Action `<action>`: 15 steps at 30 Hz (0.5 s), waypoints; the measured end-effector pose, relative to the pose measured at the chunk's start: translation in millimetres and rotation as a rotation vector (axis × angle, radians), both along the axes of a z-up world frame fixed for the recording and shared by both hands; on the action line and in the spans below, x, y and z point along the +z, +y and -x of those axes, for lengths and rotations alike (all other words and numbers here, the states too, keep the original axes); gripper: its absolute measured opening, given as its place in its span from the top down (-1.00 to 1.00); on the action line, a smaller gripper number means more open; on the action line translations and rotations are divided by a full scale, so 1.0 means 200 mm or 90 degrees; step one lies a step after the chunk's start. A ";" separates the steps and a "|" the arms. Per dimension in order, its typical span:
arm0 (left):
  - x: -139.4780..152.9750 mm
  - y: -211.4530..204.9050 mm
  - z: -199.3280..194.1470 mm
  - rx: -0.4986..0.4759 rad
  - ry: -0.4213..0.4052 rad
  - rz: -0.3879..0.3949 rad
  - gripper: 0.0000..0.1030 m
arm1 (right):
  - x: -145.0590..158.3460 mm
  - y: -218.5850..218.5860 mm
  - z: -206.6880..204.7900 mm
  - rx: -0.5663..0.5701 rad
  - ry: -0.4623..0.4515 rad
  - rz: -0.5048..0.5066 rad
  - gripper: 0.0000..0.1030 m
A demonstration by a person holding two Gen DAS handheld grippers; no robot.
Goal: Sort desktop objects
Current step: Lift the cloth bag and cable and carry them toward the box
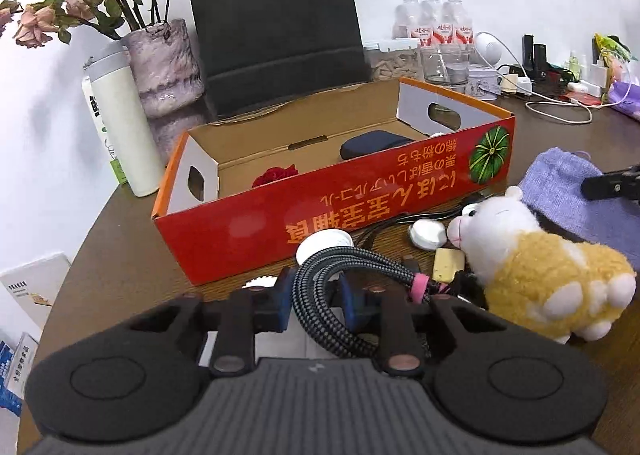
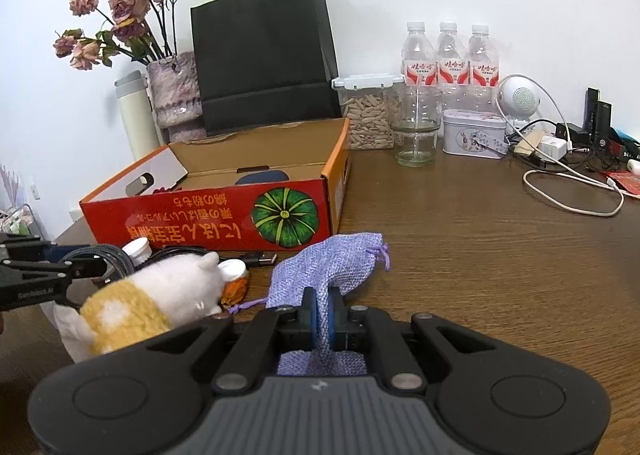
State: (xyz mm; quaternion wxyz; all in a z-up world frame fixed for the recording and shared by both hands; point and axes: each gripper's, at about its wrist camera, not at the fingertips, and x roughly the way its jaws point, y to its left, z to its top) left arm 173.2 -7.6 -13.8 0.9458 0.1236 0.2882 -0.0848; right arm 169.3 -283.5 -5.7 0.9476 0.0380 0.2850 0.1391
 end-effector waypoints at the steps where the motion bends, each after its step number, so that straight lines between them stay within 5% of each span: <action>1: 0.00 0.00 0.00 0.002 -0.001 0.003 0.56 | 0.00 0.00 0.00 0.000 -0.002 -0.002 0.91; 15: 0.20 0.03 0.11 0.034 -0.099 0.099 0.65 | 0.09 0.02 0.06 0.003 -0.039 -0.033 0.91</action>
